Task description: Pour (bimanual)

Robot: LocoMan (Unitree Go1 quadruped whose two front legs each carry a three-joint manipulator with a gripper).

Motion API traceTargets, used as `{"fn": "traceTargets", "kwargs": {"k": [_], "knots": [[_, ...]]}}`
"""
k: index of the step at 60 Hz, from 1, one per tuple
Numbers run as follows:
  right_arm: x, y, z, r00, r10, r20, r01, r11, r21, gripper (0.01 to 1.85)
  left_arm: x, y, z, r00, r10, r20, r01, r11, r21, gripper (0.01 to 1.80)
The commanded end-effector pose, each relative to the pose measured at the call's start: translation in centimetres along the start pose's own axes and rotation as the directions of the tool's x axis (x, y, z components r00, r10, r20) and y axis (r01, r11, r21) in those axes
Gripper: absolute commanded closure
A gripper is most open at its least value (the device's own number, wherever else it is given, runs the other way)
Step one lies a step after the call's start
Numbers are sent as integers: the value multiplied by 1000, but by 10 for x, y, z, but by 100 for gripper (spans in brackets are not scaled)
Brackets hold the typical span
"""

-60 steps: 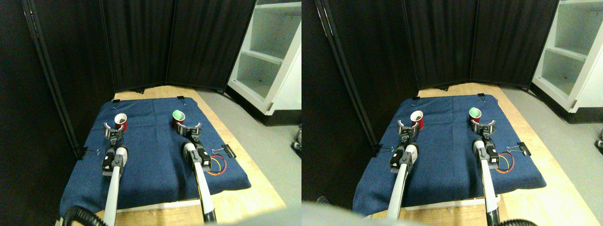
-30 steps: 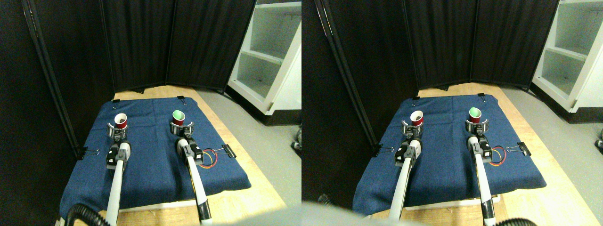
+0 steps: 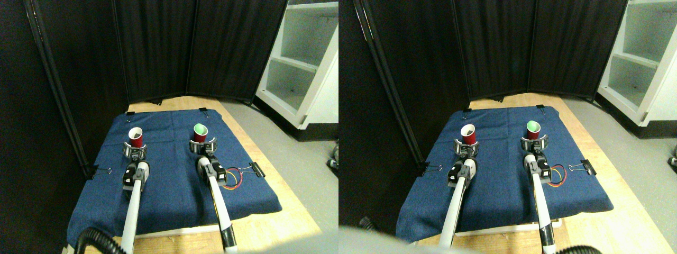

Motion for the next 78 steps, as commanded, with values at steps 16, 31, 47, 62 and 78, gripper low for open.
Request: {"fn": "traceTargets", "kwargs": {"k": [16,31,47,62,78], "knots": [[7,-2,7,999,-9,34,7,998,65,93,11,-4,2,999,-48,3,49,998,-41,71],[13,-4,9,999,-5,44,0,995,95,92,19,-9,2,999,-48,4,48,997,-54,69],[21,-1,10,997,-24,74,18,997,71,90,25,-15,-1,999,-48,-4,47,995,-85,72],[29,5,4,997,-23,69,21,999,37,86,28,-15,-5,999,-43,-11,42,994,-104,70],[39,5,4,996,-41,76,33,994,100,88,29,-12,-6,999,-38,-8,37,993,-109,66]]}}
